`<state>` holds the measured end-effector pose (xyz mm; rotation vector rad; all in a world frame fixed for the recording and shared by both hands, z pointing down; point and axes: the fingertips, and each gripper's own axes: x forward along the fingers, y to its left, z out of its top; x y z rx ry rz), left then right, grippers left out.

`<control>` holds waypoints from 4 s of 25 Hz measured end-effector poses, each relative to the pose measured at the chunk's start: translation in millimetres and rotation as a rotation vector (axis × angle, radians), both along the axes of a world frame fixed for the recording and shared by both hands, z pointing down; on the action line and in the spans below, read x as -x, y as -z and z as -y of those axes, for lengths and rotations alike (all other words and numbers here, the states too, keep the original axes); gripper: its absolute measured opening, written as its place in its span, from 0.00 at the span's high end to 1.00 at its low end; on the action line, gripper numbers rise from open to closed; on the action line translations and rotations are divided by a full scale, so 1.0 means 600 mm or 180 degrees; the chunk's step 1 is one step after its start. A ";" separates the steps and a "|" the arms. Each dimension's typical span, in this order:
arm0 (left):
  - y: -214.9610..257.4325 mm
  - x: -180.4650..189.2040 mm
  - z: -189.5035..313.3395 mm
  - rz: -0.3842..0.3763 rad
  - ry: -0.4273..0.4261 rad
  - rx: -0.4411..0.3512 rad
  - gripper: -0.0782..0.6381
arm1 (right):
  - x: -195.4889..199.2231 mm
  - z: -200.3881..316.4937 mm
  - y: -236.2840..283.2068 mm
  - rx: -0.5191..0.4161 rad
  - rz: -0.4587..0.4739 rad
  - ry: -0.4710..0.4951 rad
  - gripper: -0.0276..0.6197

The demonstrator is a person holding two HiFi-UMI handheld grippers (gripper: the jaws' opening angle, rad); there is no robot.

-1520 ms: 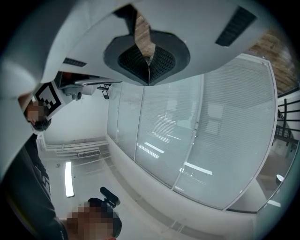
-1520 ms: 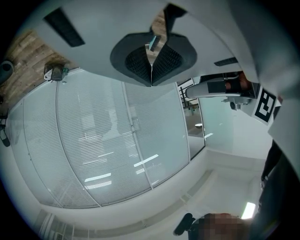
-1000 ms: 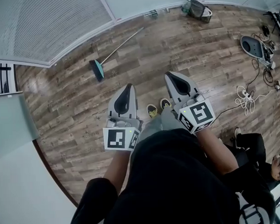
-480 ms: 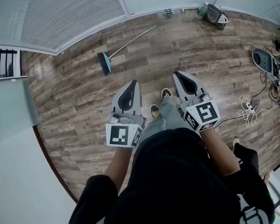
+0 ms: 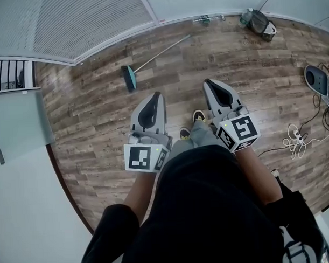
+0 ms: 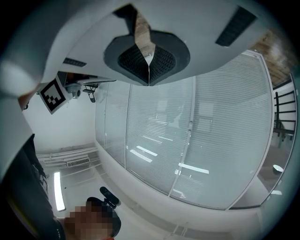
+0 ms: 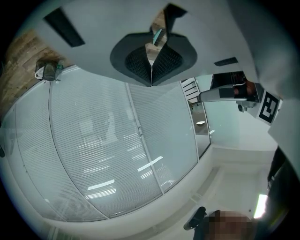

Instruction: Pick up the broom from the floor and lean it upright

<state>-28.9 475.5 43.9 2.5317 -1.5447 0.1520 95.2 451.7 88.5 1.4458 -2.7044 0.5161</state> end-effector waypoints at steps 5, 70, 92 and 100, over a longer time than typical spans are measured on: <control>-0.001 -0.015 0.026 0.0075 0.0040 0.0001 0.86 | -0.015 0.045 0.005 -0.0063 0.0067 0.0043 0.93; -0.089 0.160 0.525 -0.0039 0.0170 0.0330 0.86 | 0.133 0.527 -0.047 0.0161 -0.0014 0.0428 0.93; -0.286 0.069 0.842 0.0970 -0.0372 0.0990 0.86 | 0.061 0.837 -0.219 0.0641 0.0331 0.0533 0.93; -0.432 0.080 0.877 0.1096 -0.0652 0.1317 0.86 | 0.080 0.874 -0.324 0.0899 0.0263 0.0445 0.93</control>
